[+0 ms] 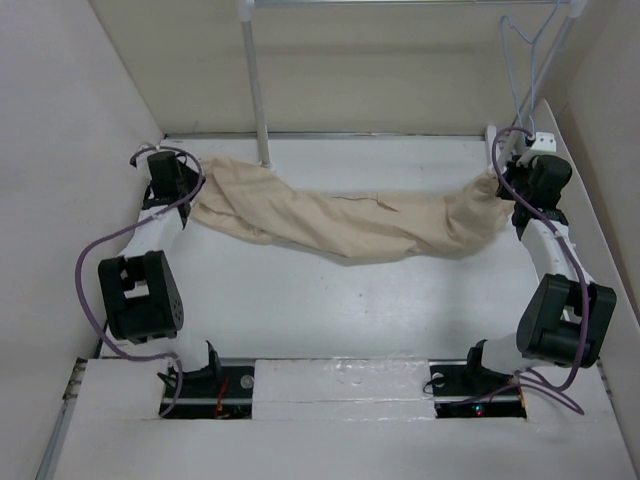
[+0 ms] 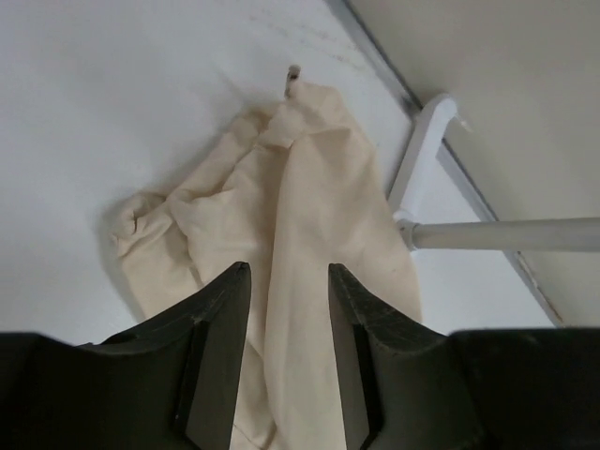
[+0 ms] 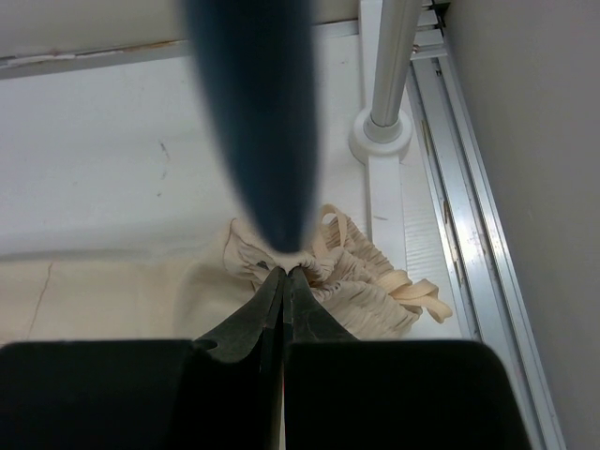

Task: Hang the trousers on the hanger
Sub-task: Fold the trousers at the center of the board.

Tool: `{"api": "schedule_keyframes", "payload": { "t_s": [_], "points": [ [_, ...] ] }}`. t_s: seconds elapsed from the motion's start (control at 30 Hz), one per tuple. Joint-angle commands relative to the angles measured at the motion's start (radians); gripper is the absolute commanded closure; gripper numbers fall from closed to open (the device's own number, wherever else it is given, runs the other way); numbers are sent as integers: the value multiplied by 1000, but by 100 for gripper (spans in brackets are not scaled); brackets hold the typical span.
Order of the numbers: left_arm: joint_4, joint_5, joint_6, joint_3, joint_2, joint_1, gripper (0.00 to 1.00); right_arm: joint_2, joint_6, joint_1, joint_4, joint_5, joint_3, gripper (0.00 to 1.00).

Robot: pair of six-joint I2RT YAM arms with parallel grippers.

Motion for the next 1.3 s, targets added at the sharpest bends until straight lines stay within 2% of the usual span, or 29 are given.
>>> {"api": "schedule_keyframes", "payload": {
  "t_s": [0.0,0.13,0.27,0.53,0.63,0.8,1.07,1.27],
  "points": [
    [44,38,-28,7,115,14,68,-33,-9,9,60,-16,27,100],
    [-20,67,3,98,193,14,67,-44,-18,9,44,1,37,100],
    [-7,80,15,109,241,14,64,-44,-20,9,44,1,35,100],
    [-44,55,31,200,348,14,68,-41,-25,9,41,10,27,100],
    [-60,5,41,232,392,14,68,-39,-28,9,41,12,29,100],
    [-70,-12,44,246,396,14,69,-36,-31,9,40,16,35,100],
    [-77,-58,69,212,350,34,62,-31,-32,9,41,16,34,100],
    [-71,-57,86,194,350,43,65,-27,-32,9,46,12,32,100]
  ]
}}
